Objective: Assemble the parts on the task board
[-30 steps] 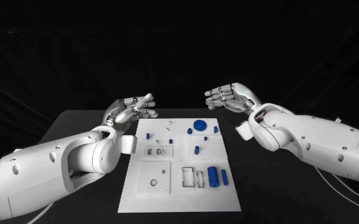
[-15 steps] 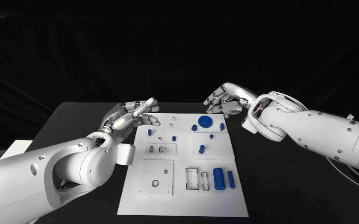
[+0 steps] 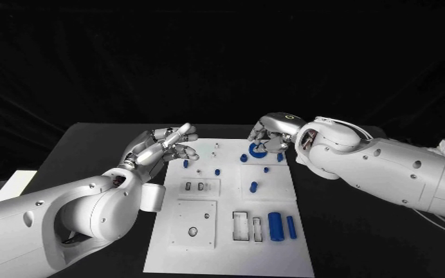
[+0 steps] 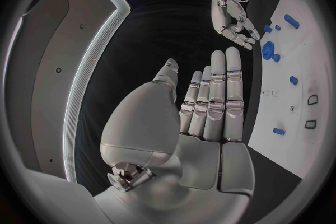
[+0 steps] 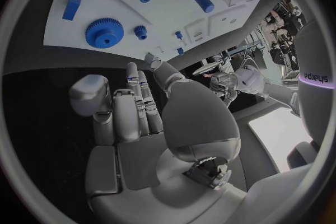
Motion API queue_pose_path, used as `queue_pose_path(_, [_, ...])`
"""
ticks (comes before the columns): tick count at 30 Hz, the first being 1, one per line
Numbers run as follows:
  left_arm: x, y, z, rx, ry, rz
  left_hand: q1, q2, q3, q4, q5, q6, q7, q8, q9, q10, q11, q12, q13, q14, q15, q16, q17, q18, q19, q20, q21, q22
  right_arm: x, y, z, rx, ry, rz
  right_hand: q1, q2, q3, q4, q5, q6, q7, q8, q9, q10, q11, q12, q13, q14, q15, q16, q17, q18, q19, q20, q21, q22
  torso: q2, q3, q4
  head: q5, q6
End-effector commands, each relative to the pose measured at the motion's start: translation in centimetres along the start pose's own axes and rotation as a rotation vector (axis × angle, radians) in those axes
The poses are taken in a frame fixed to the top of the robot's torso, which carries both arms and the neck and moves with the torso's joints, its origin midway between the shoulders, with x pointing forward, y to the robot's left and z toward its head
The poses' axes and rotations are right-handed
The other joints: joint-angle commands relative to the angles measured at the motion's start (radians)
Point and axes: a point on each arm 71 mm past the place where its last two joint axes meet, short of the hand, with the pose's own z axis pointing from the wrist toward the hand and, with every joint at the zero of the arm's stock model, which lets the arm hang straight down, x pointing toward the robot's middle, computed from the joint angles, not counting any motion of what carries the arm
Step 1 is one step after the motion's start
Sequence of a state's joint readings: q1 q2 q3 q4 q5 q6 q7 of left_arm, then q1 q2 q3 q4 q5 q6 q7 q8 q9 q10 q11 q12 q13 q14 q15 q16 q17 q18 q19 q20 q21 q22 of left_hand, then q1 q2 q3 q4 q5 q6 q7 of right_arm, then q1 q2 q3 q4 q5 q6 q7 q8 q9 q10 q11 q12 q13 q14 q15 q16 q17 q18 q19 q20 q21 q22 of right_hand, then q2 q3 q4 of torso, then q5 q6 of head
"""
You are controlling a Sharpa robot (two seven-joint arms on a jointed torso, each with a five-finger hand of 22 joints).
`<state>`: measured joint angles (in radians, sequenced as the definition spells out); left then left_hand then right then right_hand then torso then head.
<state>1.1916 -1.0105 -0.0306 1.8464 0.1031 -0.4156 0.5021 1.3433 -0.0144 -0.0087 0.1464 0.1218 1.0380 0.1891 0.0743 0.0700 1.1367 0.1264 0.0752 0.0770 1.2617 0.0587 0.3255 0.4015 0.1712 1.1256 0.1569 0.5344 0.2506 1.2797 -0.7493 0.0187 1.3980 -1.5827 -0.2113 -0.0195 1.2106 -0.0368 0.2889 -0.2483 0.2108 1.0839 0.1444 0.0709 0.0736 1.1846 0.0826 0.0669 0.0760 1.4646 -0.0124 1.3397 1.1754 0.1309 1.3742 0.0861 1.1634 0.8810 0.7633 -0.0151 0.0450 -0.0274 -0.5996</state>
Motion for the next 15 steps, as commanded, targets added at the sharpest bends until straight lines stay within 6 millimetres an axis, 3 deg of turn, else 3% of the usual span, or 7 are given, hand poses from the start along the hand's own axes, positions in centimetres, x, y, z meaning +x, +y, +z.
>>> queue_pose_path(1, [0.2,-0.2,0.0,0.003,0.02,-0.017,-0.002,0.008,-0.007,-0.001,-0.005,-0.002,0.004,-0.007,-0.001,-0.004,0.003,-0.004,0.0,-0.01,0.0,0.006,0.003,0.007,-0.009,0.001,0.006,0.002,0.2,0.3,0.2,0.024,0.033,-0.105,-0.001,-0.008,0.003,0.006,-0.004,-0.008,0.004,-0.006,0.001,-0.004,0.001,-0.003,0.0,0.047,0.007,0.005,0.0,-0.02,0.013,0.003,0.03,0.041,0.017,0.0016,0.006,-0.003,0.007])
queue_pose_path(15, [0.1,-0.4,0.0,0.001,0.017,-0.016,-0.003,0.009,-0.007,-0.001,-0.005,-0.002,0.004,-0.007,-0.001,-0.004,0.003,-0.005,0.0,-0.012,0.001,0.006,0.005,0.007,-0.011,0.001,0.007,0.003,0.6,1.5,0.8,0.0,0.06,-0.127,0.004,-0.016,0.01,0.018,-0.01,-0.014,0.006,-0.007,0.0,-0.028,0.006,-0.006,-0.005,0.045,0.01,0.009,-0.005,-0.021,0.013,0.006,0.057,0.064,0.037,-0.0013,0.0132,-0.009,0.013])
